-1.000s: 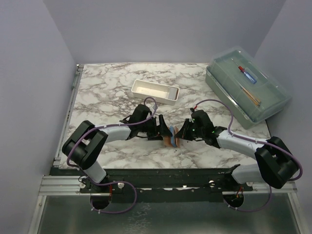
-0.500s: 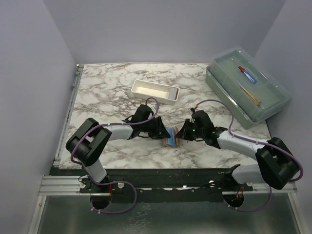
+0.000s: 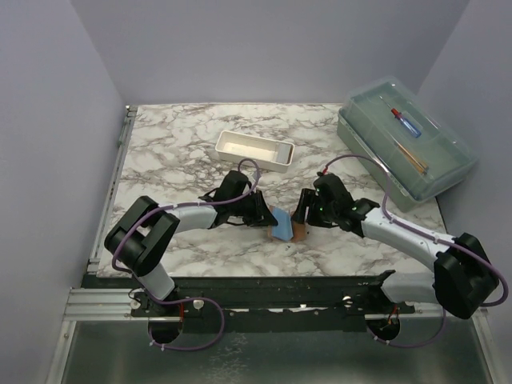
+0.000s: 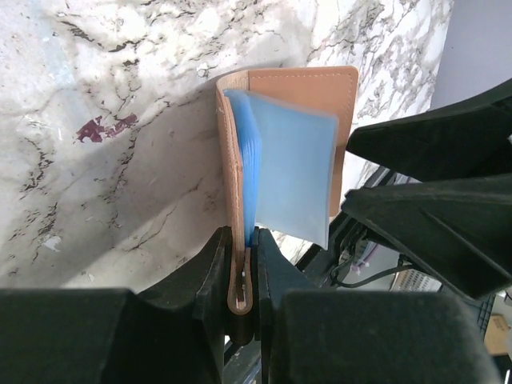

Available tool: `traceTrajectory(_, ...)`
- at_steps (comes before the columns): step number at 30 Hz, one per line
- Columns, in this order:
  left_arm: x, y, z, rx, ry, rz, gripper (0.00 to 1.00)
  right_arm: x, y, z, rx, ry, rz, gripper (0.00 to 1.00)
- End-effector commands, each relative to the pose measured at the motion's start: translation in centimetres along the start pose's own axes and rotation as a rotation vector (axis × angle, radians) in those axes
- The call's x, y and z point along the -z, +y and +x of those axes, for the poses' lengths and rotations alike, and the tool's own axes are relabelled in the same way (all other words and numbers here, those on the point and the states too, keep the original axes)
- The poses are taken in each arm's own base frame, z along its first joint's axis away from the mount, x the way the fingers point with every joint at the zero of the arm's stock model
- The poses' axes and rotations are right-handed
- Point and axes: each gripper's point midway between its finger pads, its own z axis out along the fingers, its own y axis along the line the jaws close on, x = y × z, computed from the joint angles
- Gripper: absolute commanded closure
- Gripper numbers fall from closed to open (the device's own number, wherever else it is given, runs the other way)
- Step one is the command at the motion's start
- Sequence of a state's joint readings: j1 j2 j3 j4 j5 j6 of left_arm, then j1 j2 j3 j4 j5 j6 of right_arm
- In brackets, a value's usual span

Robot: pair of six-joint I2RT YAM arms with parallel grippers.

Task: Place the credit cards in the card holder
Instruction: Open the card holder at the center of the board.

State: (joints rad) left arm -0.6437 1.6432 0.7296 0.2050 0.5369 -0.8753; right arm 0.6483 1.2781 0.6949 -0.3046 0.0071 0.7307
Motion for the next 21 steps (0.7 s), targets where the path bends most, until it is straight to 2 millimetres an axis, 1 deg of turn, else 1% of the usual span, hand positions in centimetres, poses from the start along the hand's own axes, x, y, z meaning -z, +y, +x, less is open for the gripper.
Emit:
traceTrajectory(1,0.5,-1.8,-1.2,-0.011,-0.032,0.014,1.0,0.6,1.5,-0.3,0.091,0.017,-0.042,0.31)
traceTrajectory(3,0.4,-1.9,-1.3,-0.006,-0.032,0.012,1.0,-0.3,1.6,0.1,0.092,0.039,-0.043,0.29)
traceTrajectory(4,0.3,-1.8,-1.3,-0.005,-0.031,0.008,1.0,-0.7,1.3,0.2,0.09,0.04,-0.028,0.28)
traceTrajectory(7,0.3,-1.4,-1.3,0.0,-0.034,-0.013,1.0,-2.2,0.0,1.3,0.079,0.07,0.024,0.27)
traceTrajectory(8,0.3,-1.3,-1.2,-0.001,-0.032,-0.018,1.0,-2.6,-1.0,1.6,0.067,0.078,0.072,0.27)
traceTrajectory(9,0.3,-1.2,-1.3,-0.002,-0.031,-0.021,1.0,-2.8,-1.9,1.8,0.057,0.08,0.117,0.29)
traceTrajectory(10,0.3,-1.0,-1.2,-0.004,-0.028,-0.031,1.0,-2.8,-2.9,2.1,0.049,0.077,0.163,0.33)
traceTrajectory(12,0.4,-0.4,-1.2,-0.01,-0.029,-0.06,1.0,-2.4,-4.1,2.2,0.042,0.058,0.202,0.43)
traceTrajectory(14,0.4,0.8,-1.0,-0.008,-0.028,-0.109,1.0,-2.0,-4.6,2.4,0.041,0.042,0.206,0.51)
traceTrajectory(16,0.3,1.9,-0.8,-0.006,-0.023,-0.141,1.0,-2.3,-4.4,2.9,0.051,0.055,0.174,0.55)
traceTrajectory(17,0.3,2.6,-0.7,0.0,-0.015,-0.163,0.97,-2.7,-4.0,3.3,0.056,0.067,0.148,0.57)
traceTrajectory(19,0.2,4.1,-0.6,0.01,0.002,-0.216,0.9,-3.6,-4.1,4.1,0.061,0.101,0.137,0.61)
traceTrajectory(21,0.5,5.6,-0.5,0.001,-0.001,-0.289,0.79,-3.8,-4.4,4.3,0.063,0.109,0.153,0.63)
